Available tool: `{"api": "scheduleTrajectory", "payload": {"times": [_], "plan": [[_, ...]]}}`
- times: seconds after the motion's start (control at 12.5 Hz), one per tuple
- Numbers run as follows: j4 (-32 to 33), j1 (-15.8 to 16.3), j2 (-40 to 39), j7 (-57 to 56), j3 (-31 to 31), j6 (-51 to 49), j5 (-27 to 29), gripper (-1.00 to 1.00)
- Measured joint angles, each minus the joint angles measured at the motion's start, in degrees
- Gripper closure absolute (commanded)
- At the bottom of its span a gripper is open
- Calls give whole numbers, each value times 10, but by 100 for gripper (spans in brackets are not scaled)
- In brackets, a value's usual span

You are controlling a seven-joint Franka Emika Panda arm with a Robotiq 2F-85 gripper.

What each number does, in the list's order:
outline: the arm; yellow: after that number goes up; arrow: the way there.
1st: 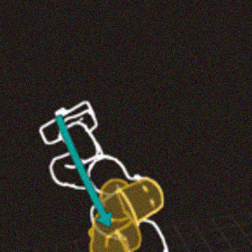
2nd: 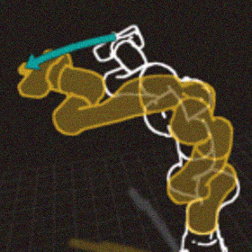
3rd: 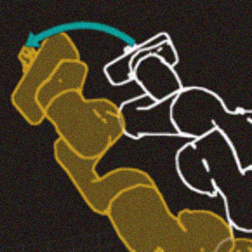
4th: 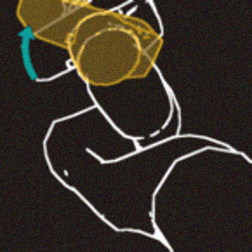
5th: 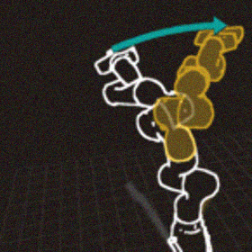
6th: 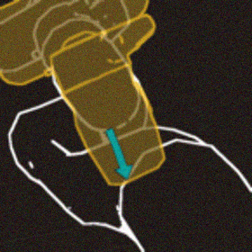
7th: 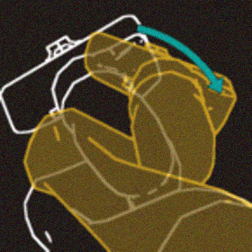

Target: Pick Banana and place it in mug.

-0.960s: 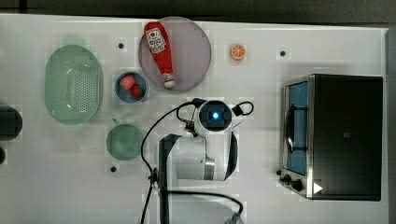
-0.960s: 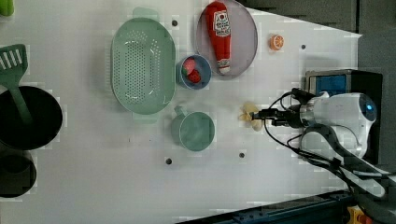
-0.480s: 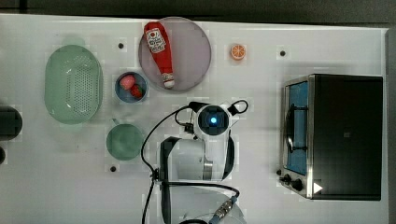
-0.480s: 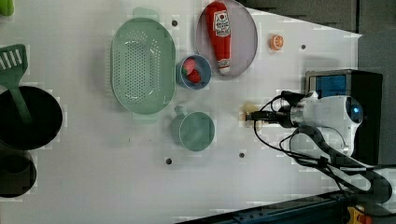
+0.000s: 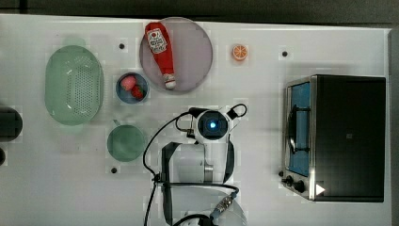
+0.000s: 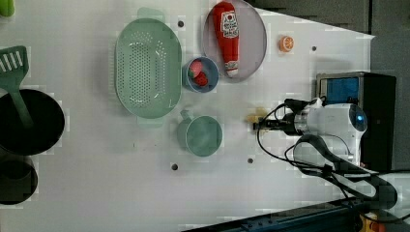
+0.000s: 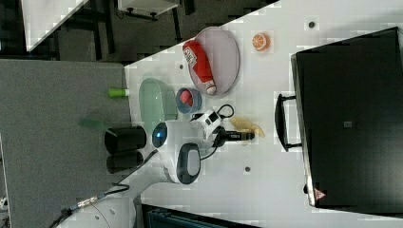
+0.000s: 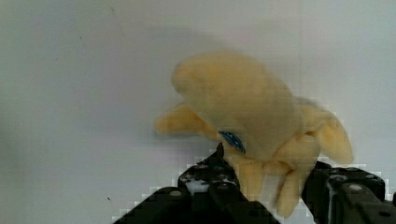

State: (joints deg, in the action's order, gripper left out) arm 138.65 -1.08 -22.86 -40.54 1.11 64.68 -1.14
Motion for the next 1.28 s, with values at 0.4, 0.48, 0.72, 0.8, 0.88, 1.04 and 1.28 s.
{"api": "scheduleTrajectory", "payload": {"times": [0.4,0.48,0.72,0.8,0.88,1.04,1.28], "plan": [[10,11,30,-4,22,1,16,40],[16,3,52,-4,17,1,17,40],[-2,-7,161,-3,1,-95,15,40],[-11,-3,207,1,-1,-135,15,40],[-19,0,247,4,-6,-176,21,40],[-44,4,307,39,-25,-273,21,40],[-87,4,343,104,-77,-378,17,40]]}}
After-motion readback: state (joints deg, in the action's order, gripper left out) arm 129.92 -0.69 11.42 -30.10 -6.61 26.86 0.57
